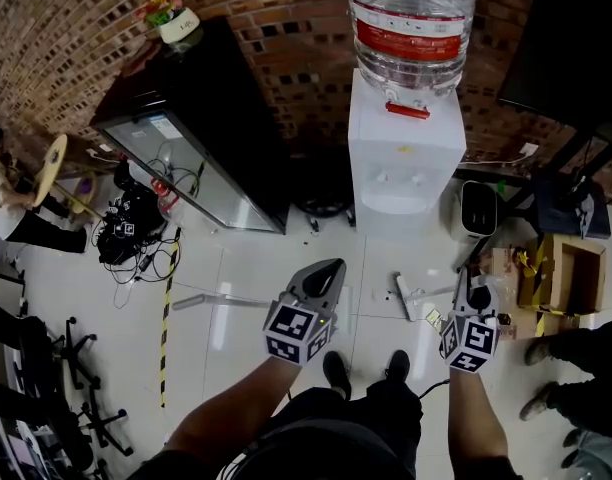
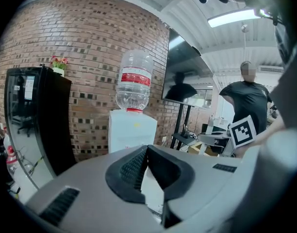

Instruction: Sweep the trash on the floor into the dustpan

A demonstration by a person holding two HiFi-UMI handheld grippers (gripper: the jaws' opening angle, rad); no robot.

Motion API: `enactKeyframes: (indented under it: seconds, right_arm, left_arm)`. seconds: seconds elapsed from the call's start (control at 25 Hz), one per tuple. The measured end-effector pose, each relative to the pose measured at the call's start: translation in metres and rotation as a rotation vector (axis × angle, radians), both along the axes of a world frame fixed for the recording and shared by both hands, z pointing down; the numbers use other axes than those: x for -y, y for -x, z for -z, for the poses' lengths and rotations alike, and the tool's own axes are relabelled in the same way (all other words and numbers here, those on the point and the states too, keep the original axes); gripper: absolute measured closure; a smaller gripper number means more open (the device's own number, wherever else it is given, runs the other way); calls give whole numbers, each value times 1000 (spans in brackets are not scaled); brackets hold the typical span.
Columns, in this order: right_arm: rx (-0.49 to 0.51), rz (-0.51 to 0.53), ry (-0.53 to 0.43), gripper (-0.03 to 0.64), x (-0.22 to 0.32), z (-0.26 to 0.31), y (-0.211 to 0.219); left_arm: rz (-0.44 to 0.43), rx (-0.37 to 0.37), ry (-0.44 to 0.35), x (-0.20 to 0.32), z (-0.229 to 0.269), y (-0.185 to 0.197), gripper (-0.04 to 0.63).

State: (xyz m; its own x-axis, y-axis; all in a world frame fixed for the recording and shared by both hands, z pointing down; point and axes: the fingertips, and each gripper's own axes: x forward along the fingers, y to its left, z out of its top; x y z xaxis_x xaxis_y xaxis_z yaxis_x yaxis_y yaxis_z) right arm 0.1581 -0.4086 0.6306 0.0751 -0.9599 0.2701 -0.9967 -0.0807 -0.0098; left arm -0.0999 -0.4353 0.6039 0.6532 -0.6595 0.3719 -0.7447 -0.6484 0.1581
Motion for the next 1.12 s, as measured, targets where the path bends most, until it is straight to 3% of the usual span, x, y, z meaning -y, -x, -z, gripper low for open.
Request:
enactKeyframes:
  seconds: [0.44,0.84,1.12]
  right_arm:
    - [14,121,72,520,2,-6,95]
    - [35,237,124,520,-19,-11,180]
    - [56,332,138,520,-23,-10,243]
  left_arm:
    - [0,-38,0,-9,5,38,588]
    - [52,-66,-8,-31,9,87,588]
    - [126,-68,3,-50,4,143,588]
